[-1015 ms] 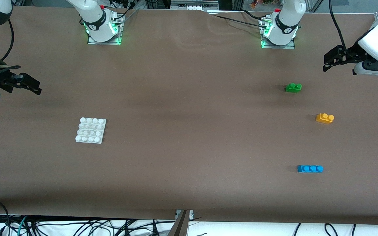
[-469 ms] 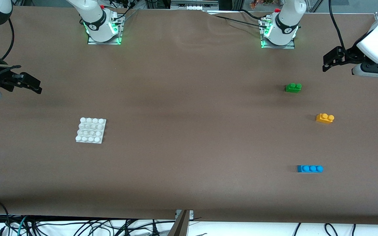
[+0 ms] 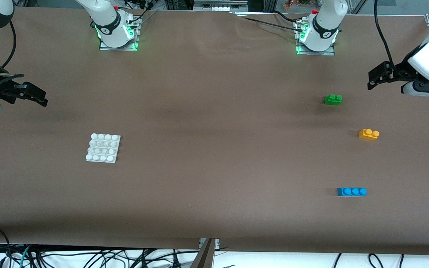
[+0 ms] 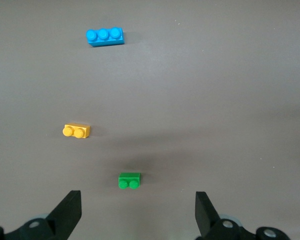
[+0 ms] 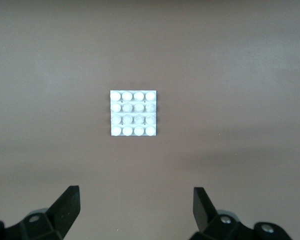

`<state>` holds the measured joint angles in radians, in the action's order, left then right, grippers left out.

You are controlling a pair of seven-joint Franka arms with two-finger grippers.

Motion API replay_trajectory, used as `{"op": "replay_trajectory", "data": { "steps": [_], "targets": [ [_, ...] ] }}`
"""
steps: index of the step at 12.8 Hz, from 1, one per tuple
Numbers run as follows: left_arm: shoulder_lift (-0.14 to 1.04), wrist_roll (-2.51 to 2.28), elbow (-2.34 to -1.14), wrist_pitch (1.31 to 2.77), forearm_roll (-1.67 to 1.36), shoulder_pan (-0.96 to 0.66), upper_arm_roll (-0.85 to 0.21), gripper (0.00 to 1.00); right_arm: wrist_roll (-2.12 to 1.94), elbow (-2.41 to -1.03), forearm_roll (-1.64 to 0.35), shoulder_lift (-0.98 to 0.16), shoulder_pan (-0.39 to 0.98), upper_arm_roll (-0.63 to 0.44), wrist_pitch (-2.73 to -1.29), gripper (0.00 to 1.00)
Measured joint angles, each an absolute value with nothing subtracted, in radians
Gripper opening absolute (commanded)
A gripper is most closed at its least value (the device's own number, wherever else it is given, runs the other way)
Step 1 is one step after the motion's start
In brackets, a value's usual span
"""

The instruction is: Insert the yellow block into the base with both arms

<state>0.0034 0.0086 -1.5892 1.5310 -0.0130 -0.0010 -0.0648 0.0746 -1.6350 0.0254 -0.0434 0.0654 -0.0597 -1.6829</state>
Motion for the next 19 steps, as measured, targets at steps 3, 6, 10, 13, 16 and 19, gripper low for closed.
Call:
{"op": "replay_trajectory", "data": {
  "steps": [3,6,10,13,16,19],
  "targets": [
    [0.008,0.009,-1.582,1.530,-0.013,-0.001,-0.068,1.00,0.075,-1.635,0.025,-0.043,0.065,-0.060,-1.683,1.00],
    [0.008,0.009,-1.578,1.529,-0.013,-0.002,-0.073,1.00,0.075,-1.635,0.025,-0.043,0.065,-0.060,-1.683,1.00],
    [0.008,0.009,-1.577,1.529,-0.013,-0.002,-0.073,1.00,0.075,-1.635,0.025,-0.043,0.065,-0.060,-1.683,1.00],
    [0.008,0.009,-1.576,1.526,-0.013,-0.003,-0.081,1.00,0.075,-1.635,0.025,-0.043,0.065,-0.060,-1.683,1.00],
    [0.008,0.009,-1.576,1.499,-0.013,-0.006,-0.094,1.00,0.075,-1.635,0.025,-0.043,0.065,-0.060,-1.683,1.00],
    [0.008,0.009,-1.575,1.494,-0.013,-0.006,-0.095,1.00,0.075,-1.635,0.025,-0.043,0.065,-0.060,-1.683,1.00]
  ]
}}
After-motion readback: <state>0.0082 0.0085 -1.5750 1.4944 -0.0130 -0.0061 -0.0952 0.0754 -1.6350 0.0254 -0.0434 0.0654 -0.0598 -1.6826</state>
